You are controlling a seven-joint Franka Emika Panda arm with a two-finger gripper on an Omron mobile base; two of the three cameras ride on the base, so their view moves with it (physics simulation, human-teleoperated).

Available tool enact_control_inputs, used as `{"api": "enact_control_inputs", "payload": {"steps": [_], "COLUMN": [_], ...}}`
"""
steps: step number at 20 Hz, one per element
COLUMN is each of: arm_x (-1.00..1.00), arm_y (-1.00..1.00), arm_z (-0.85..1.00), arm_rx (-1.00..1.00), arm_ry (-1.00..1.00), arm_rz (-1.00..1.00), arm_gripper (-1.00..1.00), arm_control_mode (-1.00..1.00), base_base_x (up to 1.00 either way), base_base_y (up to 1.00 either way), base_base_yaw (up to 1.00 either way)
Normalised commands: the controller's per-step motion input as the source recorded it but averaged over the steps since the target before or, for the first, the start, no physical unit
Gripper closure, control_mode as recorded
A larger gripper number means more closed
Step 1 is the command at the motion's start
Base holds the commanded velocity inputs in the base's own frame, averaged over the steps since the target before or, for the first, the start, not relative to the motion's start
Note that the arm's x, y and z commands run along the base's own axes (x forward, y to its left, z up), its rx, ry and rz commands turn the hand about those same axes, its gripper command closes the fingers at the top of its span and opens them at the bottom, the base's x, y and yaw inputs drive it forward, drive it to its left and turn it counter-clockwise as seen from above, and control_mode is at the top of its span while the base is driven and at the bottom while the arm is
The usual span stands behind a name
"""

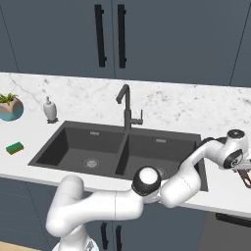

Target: Pick the pan and sponge and place them into the sink. Then turn on the water.

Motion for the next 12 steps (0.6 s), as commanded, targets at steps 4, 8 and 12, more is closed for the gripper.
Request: {"api": "enact_control_inputs", "payload": {"steps": [4,8,12], "arm_x": [0.0,0.0,-0.18], "arm_y": [0.0,0.0,0.0], "arm_z": [-0.21,-0.15,-0.03], "arm_rx": [0.05,0.01,0.0], "arm_ry": [0.13,0.18,0.08], "arm_rz": [0.0,0.0,0.0], "arm_gripper": [1.0,1.0,1.0], "arm_control_mode": [-1.0,-1.0,-1.0], "base_base_x": [0.0,0.0,0.0], "base_base_y": [0.0,0.0,0.0], "base_base_yaw": [0.0,0.0,0.0]}}
